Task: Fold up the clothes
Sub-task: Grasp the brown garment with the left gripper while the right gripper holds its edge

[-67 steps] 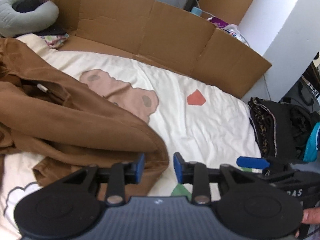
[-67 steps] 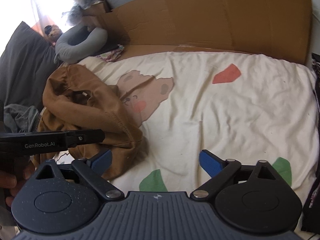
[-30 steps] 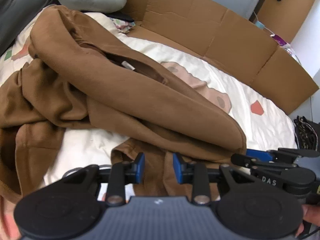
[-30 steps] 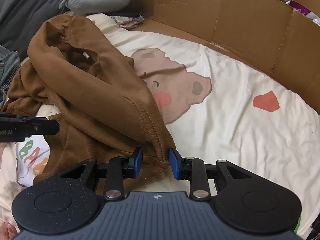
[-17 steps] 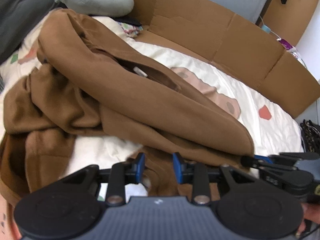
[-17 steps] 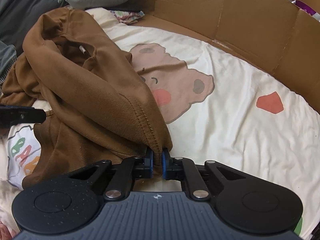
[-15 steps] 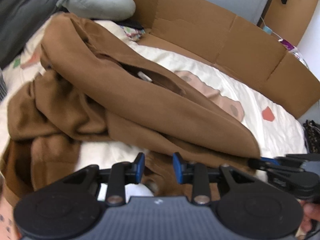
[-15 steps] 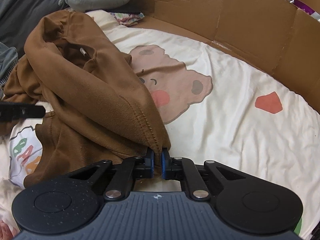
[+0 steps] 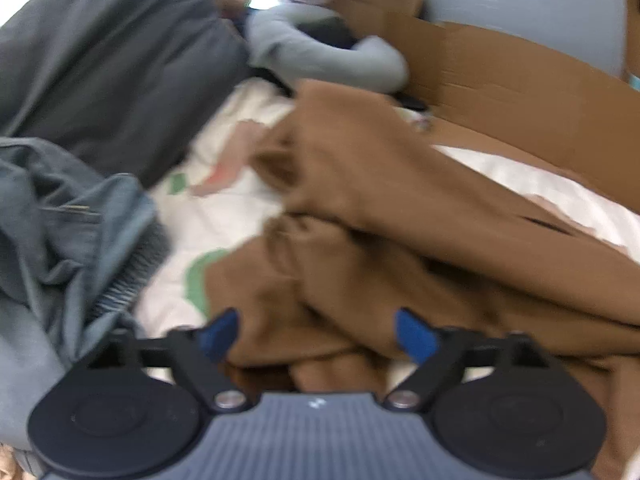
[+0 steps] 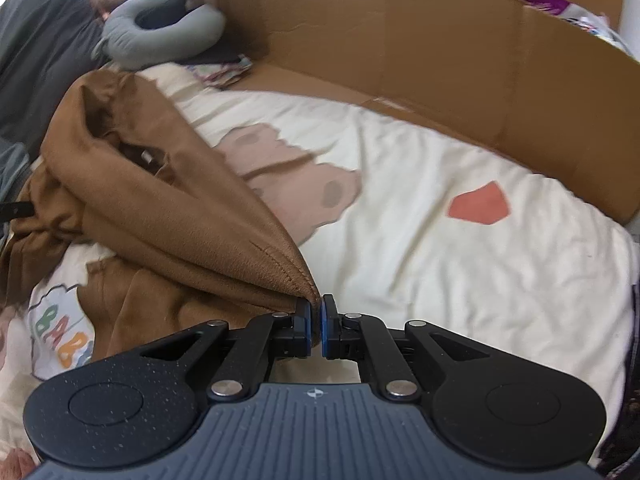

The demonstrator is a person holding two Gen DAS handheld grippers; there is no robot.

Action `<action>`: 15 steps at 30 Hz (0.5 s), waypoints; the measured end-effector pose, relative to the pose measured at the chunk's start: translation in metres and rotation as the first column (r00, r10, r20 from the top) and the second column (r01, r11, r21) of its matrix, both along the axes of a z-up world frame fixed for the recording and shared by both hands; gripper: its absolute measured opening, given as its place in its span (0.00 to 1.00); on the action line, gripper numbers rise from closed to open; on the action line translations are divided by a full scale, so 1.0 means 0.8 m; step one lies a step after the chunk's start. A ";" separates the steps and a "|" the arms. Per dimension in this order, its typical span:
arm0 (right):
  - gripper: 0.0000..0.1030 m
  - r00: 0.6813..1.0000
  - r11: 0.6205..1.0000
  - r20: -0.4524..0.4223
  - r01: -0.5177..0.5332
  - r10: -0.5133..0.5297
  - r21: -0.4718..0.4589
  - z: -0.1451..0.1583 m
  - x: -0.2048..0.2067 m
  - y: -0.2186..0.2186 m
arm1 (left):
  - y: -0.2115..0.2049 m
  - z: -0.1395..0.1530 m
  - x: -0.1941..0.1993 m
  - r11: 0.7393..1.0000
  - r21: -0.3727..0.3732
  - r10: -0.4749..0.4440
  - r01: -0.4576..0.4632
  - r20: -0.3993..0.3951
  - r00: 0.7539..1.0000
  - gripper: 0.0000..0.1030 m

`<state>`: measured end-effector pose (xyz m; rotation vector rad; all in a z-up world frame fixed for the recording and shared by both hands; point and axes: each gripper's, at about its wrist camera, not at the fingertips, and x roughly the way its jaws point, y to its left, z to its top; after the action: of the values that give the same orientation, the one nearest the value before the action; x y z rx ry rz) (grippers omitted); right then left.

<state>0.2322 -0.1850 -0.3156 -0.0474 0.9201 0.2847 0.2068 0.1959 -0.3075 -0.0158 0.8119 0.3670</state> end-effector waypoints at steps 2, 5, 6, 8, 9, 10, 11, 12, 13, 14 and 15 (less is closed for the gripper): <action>0.02 1.000 1.000 0.003 0.025 -0.025 -0.002 0.003 0.003 -0.014 | 0.014 -0.009 0.003 1.000 0.007 0.020 -0.020 -0.017 1.000 0.91; 0.02 0.998 0.998 0.004 0.070 -0.070 -0.002 0.006 0.006 -0.037 | 0.030 -0.024 0.009 0.998 -0.034 0.047 -0.048 -0.050 0.998 0.91; 0.02 0.997 0.997 0.001 0.083 -0.083 0.000 0.006 0.006 -0.043 | 0.033 -0.028 0.012 0.997 -0.059 0.043 -0.047 -0.055 0.998 0.92; 0.02 0.995 0.995 -0.003 0.099 -0.099 -0.001 0.005 0.007 -0.052 | 0.032 -0.038 0.016 0.995 -0.092 0.030 -0.037 -0.072 0.997 0.93; 0.02 0.995 0.995 -0.005 0.101 -0.101 0.000 0.004 0.007 -0.054 | 0.031 -0.043 0.017 0.994 -0.106 0.024 -0.033 -0.080 0.997 0.94; 0.02 0.995 0.995 -0.008 0.104 -0.104 0.002 0.003 0.007 -0.056 | 0.029 -0.047 0.016 0.993 -0.112 0.019 -0.029 -0.090 0.996 0.94; 0.02 0.994 0.994 -0.010 0.106 -0.106 0.004 0.003 0.007 -0.058 | 0.026 -0.051 0.014 0.993 -0.117 0.014 -0.025 -0.100 0.995 0.94; 0.02 0.994 0.994 -0.011 0.107 -0.106 0.006 0.002 0.005 -0.059 | 0.023 -0.054 0.013 0.992 -0.122 0.003 -0.016 -0.109 0.994 0.94; 0.02 0.994 0.994 -0.013 0.107 -0.107 0.009 0.002 0.004 -0.059 | 0.020 -0.057 0.013 0.993 -0.119 -0.008 -0.006 -0.120 0.993 0.95; 0.02 0.994 0.994 -0.014 0.107 -0.107 0.012 0.002 0.003 -0.059 | 0.018 -0.060 0.013 0.993 -0.116 -0.018 0.003 -0.130 0.991 0.95; 0.02 0.994 0.994 -0.015 0.107 -0.106 0.014 0.002 0.002 -0.060 | 0.015 -0.064 0.012 0.994 -0.113 -0.027 0.011 -0.140 0.990 0.95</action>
<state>0.2342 -0.2327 -0.3142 0.0173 0.9314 0.1928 0.2166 0.2081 -0.3584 -0.0877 0.9716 0.3066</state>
